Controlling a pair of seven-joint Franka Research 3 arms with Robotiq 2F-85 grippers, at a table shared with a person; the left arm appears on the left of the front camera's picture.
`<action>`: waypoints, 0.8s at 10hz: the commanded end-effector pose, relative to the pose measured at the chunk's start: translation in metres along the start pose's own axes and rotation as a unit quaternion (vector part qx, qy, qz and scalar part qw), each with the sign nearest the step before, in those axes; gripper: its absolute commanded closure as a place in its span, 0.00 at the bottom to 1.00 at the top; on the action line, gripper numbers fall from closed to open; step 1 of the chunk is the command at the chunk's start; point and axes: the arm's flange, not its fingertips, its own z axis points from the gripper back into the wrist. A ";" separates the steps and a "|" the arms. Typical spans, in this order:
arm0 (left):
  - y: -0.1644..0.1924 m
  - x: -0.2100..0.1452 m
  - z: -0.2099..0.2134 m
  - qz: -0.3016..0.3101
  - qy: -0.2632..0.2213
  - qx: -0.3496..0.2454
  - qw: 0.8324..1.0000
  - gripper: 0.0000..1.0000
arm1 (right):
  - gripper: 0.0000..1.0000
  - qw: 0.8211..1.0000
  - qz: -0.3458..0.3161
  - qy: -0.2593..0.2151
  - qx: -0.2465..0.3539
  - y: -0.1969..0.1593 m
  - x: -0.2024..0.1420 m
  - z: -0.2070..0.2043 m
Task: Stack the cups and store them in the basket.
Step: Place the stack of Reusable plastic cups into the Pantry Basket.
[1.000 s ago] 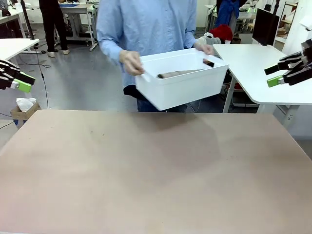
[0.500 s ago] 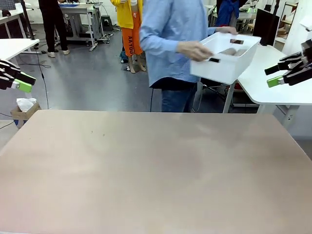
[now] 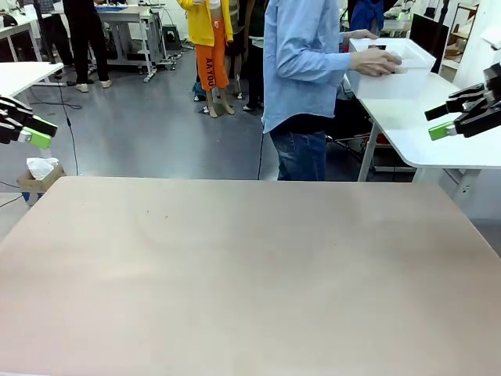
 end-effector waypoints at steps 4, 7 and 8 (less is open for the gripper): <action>-0.001 0.003 0.000 0.000 -0.008 -0.001 1.000 0.44 | 0.00 1.000 -0.003 -0.002 0.003 0.000 0.002 0.001; -0.001 0.003 0.000 0.000 -0.008 -0.001 1.000 0.44 | 0.00 1.000 -0.003 -0.002 0.003 0.000 0.002 0.001; -0.001 0.003 0.000 0.000 -0.008 -0.001 1.000 0.44 | 0.00 1.000 -0.003 -0.002 0.003 0.000 0.002 0.001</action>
